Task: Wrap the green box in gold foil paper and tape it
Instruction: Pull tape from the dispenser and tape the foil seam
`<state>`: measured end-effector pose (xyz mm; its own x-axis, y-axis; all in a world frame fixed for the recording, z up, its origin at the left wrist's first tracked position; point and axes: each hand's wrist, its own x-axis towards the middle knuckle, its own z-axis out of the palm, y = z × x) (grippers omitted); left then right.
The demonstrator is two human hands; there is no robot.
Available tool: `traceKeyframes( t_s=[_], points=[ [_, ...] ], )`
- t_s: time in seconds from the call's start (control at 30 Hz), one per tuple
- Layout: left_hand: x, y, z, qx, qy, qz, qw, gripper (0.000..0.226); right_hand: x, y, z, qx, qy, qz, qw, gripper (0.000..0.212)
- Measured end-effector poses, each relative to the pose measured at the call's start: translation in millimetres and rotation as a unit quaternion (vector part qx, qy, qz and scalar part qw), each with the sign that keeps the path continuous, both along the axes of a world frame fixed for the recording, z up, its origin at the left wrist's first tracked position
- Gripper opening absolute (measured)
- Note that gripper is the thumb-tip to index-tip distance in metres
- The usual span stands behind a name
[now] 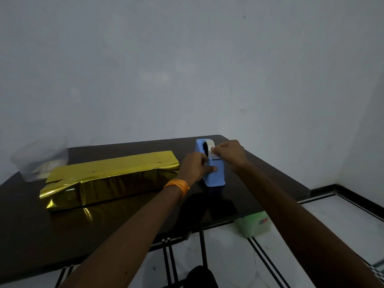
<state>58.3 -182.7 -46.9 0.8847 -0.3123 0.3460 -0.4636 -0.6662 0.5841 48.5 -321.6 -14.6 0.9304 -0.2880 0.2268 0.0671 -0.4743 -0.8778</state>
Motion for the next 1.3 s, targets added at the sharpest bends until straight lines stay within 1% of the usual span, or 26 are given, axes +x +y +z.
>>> traceKeyframes(
  t_s=[0.1, 0.23, 0.43, 0.6, 0.67, 0.77, 0.83, 0.93, 1.0, 1.03, 1.13, 1.23, 1.27, 1.3],
  points=[
    [-2, 0, -2, -0.005, -0.011, 0.005, 1.000, 0.039, -5, -1, 4, 0.003, -0.011, -0.003, 1.000, 0.024],
    [-2, 0, 0, -0.007, -0.009, 0.009, 1.000, 0.043, -13, 2, 11, 0.033, -0.021, -0.015, 0.999, 0.026],
    [-3, -1, -3, -0.021, -0.005, 0.021, 1.000, 0.036, -36, 0, -9, 0.095, -0.013, -0.010, 0.995, 0.028],
    [-1, -1, -5, -0.028, -0.016, 0.027, 0.999, 0.031, -40, 0, -29, 0.096, -0.005, -0.019, 0.995, 0.030],
    [-1, -1, -5, -0.025, -0.021, 0.023, 0.999, 0.034, -40, -1, -34, 0.066, -0.022, -0.026, 0.997, 0.025],
    [-1, 0, -5, -0.020, -0.029, 0.018, 0.999, 0.040, -41, -4, -38, -0.051, -0.007, -0.038, 0.998, 0.020],
    [-1, 0, -3, -0.011, -0.026, 0.012, 1.000, 0.041, -45, -8, -45, -0.092, -0.021, -0.042, 0.995, 0.023],
    [-1, 7, 3, 0.061, -0.003, -0.023, 0.998, 0.050, -54, -14, -49, -0.114, -0.079, -0.056, 0.989, 0.027],
    [-4, 16, 6, 0.088, -0.010, -0.038, 0.995, 0.051, -57, -14, -41, -0.113, -0.083, -0.028, 0.990, 0.026],
    [-5, 23, 7, 0.077, -0.024, -0.038, 0.996, 0.046, -57, -12, -38, -0.112, -0.084, -0.010, 0.990, 0.026],
    [-14, 47, 17, 0.002, -0.082, -0.020, 0.996, 0.035, -53, 0, -25, -0.094, -0.076, 0.059, 0.991, 0.024],
    [-17, 91, 39, -0.046, -0.110, 0.023, 0.993, 0.026, -49, 25, -13, -0.083, -0.065, 0.148, 0.983, 0.007],
    [-17, 111, 45, -0.056, -0.111, 0.049, 0.991, 0.020, -48, 38, -9, -0.069, -0.061, 0.194, 0.977, 0.008],
    [-16, 129, 49, -0.069, -0.114, 0.074, 0.988, 0.013, -48, 48, -6, -0.051, -0.058, 0.234, 0.969, 0.024]
  ],
)
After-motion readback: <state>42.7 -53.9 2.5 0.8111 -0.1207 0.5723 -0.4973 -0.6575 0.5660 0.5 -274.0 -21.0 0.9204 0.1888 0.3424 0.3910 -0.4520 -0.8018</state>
